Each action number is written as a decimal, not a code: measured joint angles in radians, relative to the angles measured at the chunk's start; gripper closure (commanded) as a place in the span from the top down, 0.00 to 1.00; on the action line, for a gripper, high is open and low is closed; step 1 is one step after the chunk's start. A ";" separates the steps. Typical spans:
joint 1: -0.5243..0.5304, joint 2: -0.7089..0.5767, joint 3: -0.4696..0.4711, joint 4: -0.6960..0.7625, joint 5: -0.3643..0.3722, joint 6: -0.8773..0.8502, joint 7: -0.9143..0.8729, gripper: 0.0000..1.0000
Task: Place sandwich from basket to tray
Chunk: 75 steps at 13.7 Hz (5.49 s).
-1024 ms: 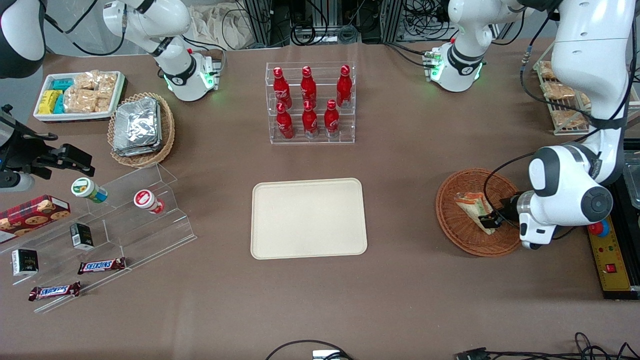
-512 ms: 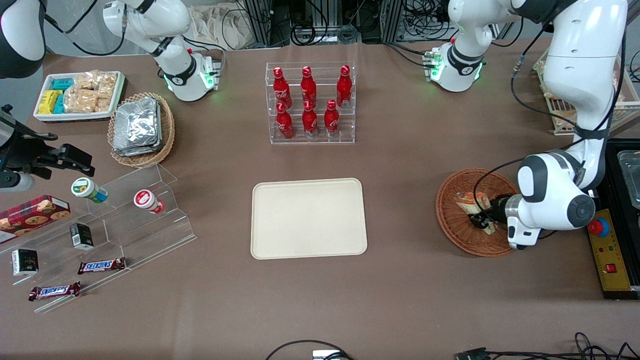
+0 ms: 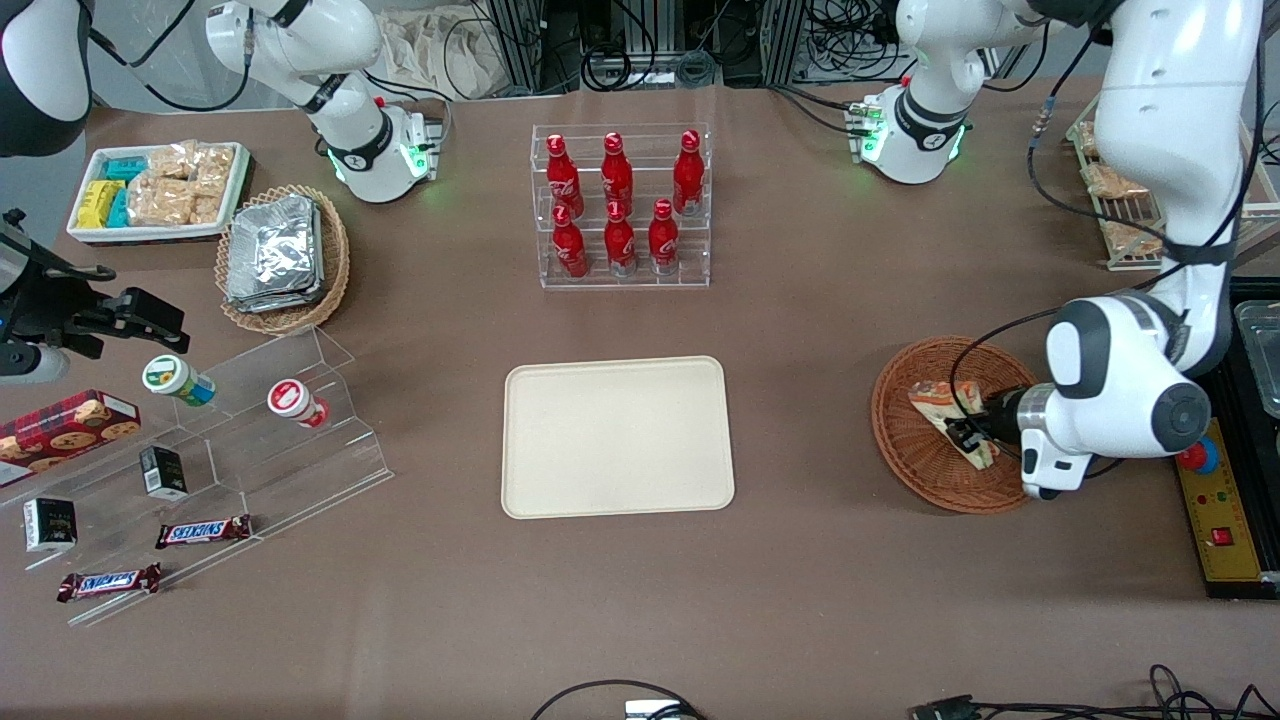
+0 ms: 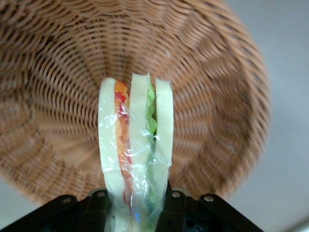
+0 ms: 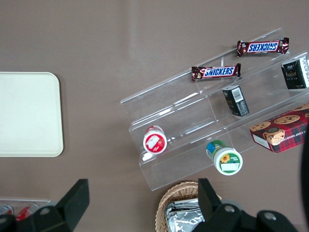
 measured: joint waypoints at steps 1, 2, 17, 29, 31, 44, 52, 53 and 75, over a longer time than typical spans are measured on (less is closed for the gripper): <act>-0.001 -0.029 -0.017 0.033 0.000 -0.056 0.020 0.00; -0.002 -0.054 -0.034 0.072 0.001 -0.113 0.056 0.00; -0.333 0.070 -0.071 0.378 0.042 -0.270 0.171 0.00; -0.577 0.379 -0.069 0.461 0.126 0.055 -0.117 0.00; -0.587 0.410 -0.069 0.462 0.135 0.083 -0.123 0.00; -0.526 0.319 -0.058 0.556 0.116 -0.080 -0.084 1.00; -0.251 0.007 -0.045 0.567 0.057 -0.512 0.153 1.00; -0.213 -0.026 -0.044 0.564 0.057 -0.551 0.201 1.00; -0.048 -0.460 -0.055 0.127 0.190 -0.469 0.437 1.00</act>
